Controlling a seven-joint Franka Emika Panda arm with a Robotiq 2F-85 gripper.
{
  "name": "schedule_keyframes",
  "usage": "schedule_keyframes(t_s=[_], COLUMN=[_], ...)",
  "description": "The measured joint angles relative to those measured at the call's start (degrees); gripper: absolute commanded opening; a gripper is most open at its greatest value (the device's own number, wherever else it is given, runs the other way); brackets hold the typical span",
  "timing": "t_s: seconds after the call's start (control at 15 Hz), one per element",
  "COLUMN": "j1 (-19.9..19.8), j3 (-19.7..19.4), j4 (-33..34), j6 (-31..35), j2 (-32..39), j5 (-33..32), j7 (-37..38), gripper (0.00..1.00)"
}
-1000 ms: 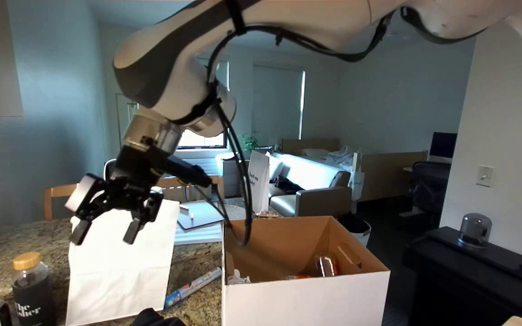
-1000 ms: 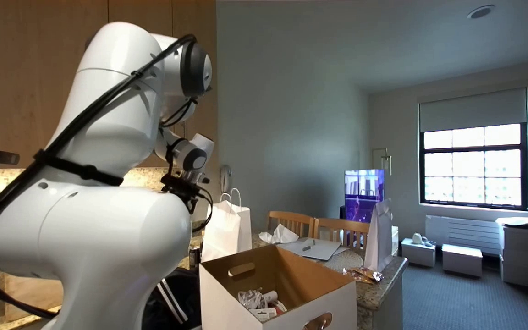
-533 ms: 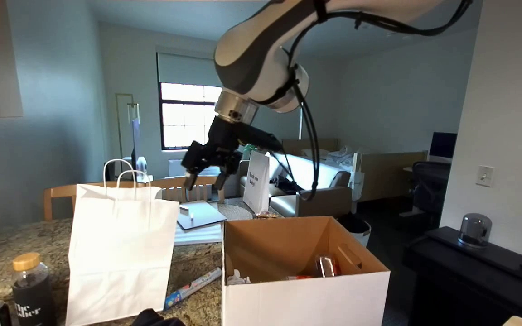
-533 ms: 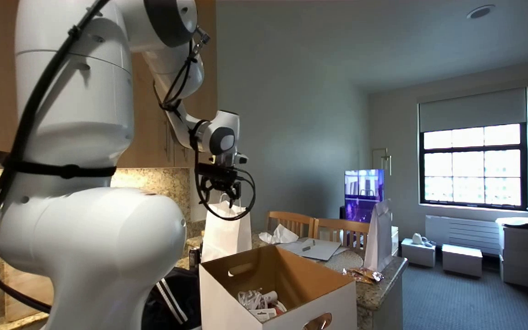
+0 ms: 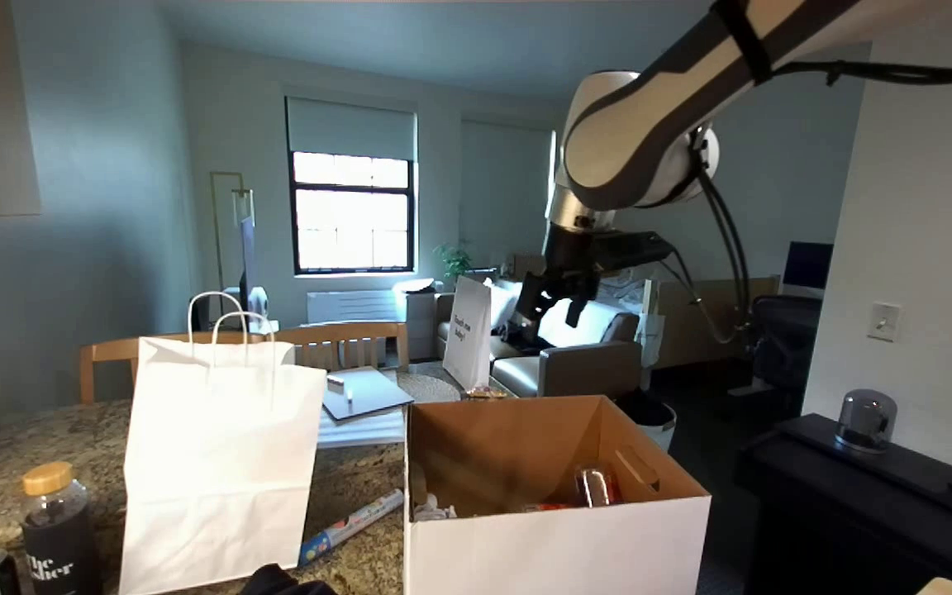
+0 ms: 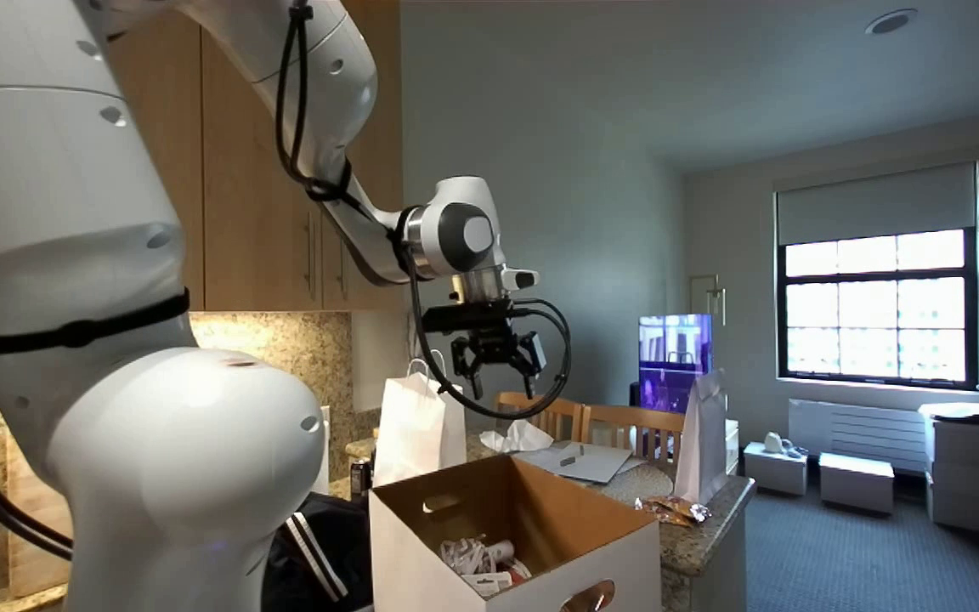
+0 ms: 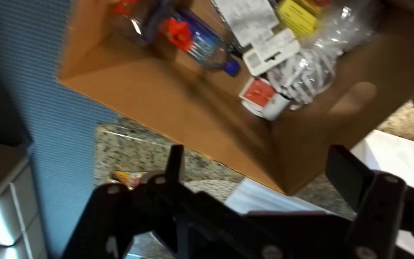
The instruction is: Take the jacket out of the box
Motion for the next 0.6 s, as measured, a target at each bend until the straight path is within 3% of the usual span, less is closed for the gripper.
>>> schedule_keyframes(t_s=[0.27,0.6], j1=[-6.2,-6.5], j3=[0.3,1.0], j4=[-4.1,-4.4], j6=[-4.5,-5.2], j2=[-3.1,-3.1], j5=[-8.9,-9.3], j7=[7.8,9.3], gripper=[1.0,1.0])
